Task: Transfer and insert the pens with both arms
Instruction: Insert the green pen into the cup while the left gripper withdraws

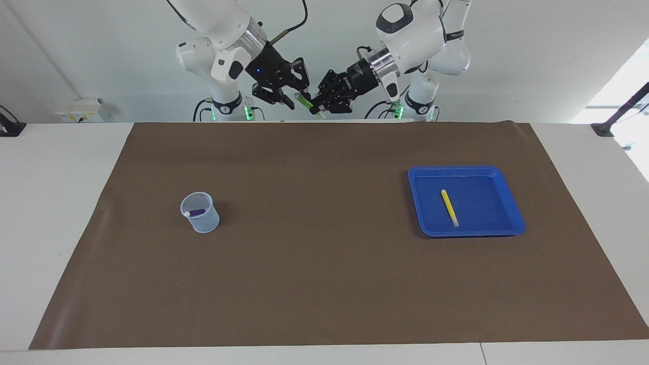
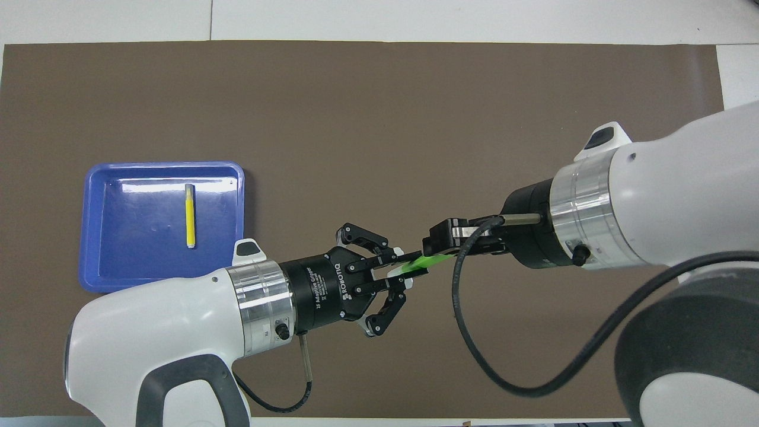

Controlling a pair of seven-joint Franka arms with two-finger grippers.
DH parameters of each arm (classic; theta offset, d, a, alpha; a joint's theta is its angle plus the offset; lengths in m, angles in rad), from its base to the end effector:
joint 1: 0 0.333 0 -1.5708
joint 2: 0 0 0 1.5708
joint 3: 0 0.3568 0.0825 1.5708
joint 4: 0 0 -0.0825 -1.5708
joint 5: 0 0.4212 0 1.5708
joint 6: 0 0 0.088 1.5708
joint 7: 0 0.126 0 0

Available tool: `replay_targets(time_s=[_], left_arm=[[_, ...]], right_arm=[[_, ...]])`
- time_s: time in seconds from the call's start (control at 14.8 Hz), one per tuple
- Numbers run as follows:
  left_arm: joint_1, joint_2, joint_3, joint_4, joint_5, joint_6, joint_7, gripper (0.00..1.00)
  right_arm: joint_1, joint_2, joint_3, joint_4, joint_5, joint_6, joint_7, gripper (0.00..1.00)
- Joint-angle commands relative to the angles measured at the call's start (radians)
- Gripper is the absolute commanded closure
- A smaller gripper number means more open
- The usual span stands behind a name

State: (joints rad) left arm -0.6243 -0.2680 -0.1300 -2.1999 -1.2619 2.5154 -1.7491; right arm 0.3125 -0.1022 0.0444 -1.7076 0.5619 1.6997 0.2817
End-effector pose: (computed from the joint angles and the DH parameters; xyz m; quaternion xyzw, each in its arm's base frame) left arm 0.3970 -0.3841 0.5708 0.5159 0.6859 -0.3565 0.3691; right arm 0.5121 0.2570 0.6642 -0.9605 -0.0135 0.0430 0.2745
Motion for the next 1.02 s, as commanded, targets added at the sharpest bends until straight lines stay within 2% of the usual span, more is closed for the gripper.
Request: replay_targets(time_s=[0.0,0.41,0.47,0.54,0.61,0.95], left_arm=[[-0.025,-0.036,0.01,-0.038,-0.022,0.034,-0.009,1.0],[-0.025,-0.036,0.01,-0.038,-0.022,0.043,-0.02,1.0],[-0.025,-0.034,0.01,-0.037,-0.022,0.043,-0.021,0.78],[-0.025,-0.034,0.01,-0.037,-0.022,0.04,-0.023,0.06],[-0.025,-0.034,0.009,-0.037,-0.022,0.04,-0.027,0.0],[-0.011,-0.036,0.01,-0.043,-0.021,0.029,-0.026,0.0]], right_arm=[[0.0,-0.004,0.006,0.0,-0.014,0.014,0.016,1.0],[0.0,-0.002,0.006,0.0,-0.014,0.015,0.013,1.0],[-0.001,-0.002,0.005,0.0,-0.014,0.015,0.01,1.0],[-0.001,-0.002,0.005,0.0,-0.016,0.015,0.01,1.0],[-0.001,-0.002,0.005,0.0,-0.022,0.015,0.011,1.0],[-0.033,-0.011,0.003,-0.029,-0.184,0.021,-0.035,1.0]])
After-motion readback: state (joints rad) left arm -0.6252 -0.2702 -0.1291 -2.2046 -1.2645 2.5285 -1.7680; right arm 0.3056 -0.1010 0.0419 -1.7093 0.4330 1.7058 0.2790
